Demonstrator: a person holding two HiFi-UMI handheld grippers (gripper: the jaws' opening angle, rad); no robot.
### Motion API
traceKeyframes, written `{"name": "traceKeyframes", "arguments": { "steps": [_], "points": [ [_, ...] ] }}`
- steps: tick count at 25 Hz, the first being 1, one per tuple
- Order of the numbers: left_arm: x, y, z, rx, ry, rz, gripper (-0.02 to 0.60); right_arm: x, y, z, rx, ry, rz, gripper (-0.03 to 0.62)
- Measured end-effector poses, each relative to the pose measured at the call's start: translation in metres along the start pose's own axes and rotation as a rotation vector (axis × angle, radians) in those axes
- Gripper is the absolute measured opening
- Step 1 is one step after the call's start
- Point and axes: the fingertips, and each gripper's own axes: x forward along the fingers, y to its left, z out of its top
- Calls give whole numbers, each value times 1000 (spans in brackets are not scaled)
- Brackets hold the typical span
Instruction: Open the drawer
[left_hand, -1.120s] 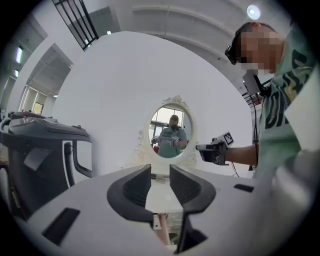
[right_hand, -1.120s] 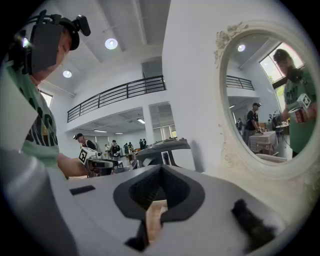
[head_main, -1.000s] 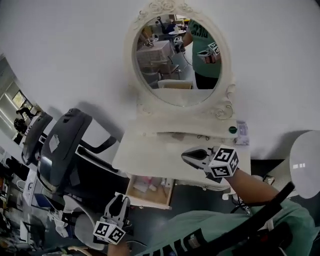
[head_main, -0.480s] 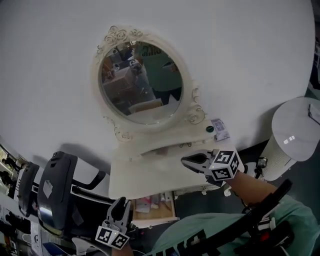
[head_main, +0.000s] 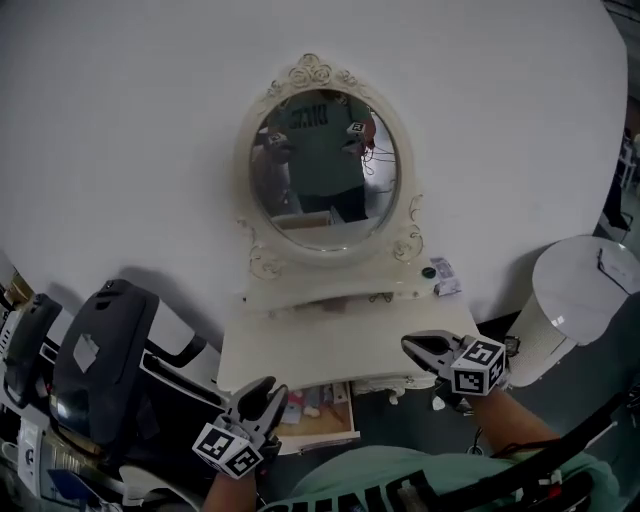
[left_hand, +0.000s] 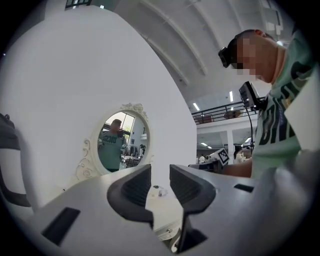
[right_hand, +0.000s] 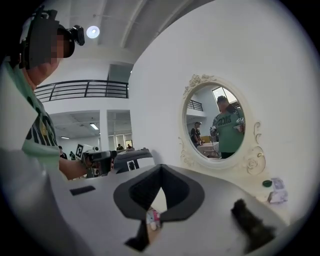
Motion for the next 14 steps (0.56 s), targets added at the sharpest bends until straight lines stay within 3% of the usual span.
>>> {"name": "traceKeyframes", "arguments": {
  "steps": [14],
  "points": [
    [23,-27,3,-43,-39,7,121,-27,-22,18,-42,0,7,11]
  ]
}}
